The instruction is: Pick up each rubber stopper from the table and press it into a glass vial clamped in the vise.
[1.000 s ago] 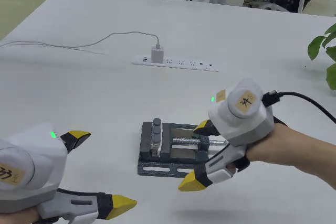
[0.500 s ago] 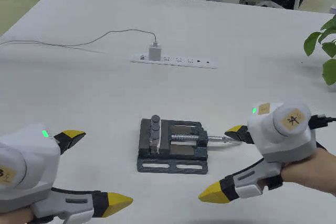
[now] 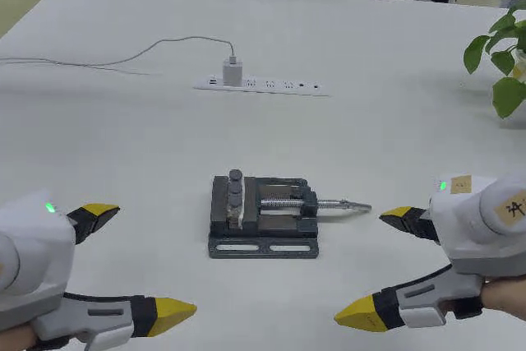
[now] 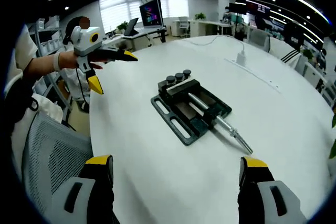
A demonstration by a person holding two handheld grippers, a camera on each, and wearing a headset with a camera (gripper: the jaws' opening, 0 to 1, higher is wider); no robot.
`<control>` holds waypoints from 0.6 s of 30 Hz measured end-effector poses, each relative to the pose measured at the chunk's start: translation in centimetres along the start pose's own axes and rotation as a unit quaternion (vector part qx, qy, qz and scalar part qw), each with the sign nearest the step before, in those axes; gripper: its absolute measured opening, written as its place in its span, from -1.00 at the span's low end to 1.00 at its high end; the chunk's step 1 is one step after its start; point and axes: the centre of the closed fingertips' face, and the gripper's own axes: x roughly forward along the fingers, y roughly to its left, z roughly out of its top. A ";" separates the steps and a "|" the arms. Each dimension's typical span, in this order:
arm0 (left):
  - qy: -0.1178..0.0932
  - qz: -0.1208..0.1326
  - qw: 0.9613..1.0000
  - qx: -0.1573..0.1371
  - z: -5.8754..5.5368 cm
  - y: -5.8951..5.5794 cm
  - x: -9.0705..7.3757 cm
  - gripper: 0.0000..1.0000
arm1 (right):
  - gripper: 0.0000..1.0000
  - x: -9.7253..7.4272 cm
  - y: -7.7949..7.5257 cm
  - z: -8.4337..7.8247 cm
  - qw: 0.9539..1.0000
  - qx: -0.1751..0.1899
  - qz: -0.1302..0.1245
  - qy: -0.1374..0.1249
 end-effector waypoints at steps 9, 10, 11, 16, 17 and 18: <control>0.002 -0.003 1.000 -0.001 -0.1 -0.2 -0.1 0.90 | 0.98 -0.4 -0.7 0.4 1.000 0.011 -0.013 -0.010; 0.002 -0.003 1.000 -0.001 -0.1 -0.2 0.0 0.90 | 0.98 -0.4 -0.7 0.5 1.000 0.012 -0.012 -0.012; 0.002 -0.003 1.000 -0.001 -0.1 -0.2 0.0 0.89 | 0.98 -0.5 -0.7 0.5 1.000 0.015 -0.012 -0.013; 0.002 -0.004 1.000 -0.002 0.0 -0.3 0.1 0.89 | 0.97 -0.7 -1.0 0.2 1.000 0.018 -0.014 -0.010; 0.003 -0.005 1.000 0.001 0.0 -0.3 0.1 0.89 | 0.97 -0.8 -1.0 0.2 1.000 0.017 -0.016 -0.012; 0.003 -0.004 1.000 0.001 0.0 -0.3 0.1 0.89 | 0.97 -0.8 -1.1 0.2 1.000 0.017 -0.017 -0.012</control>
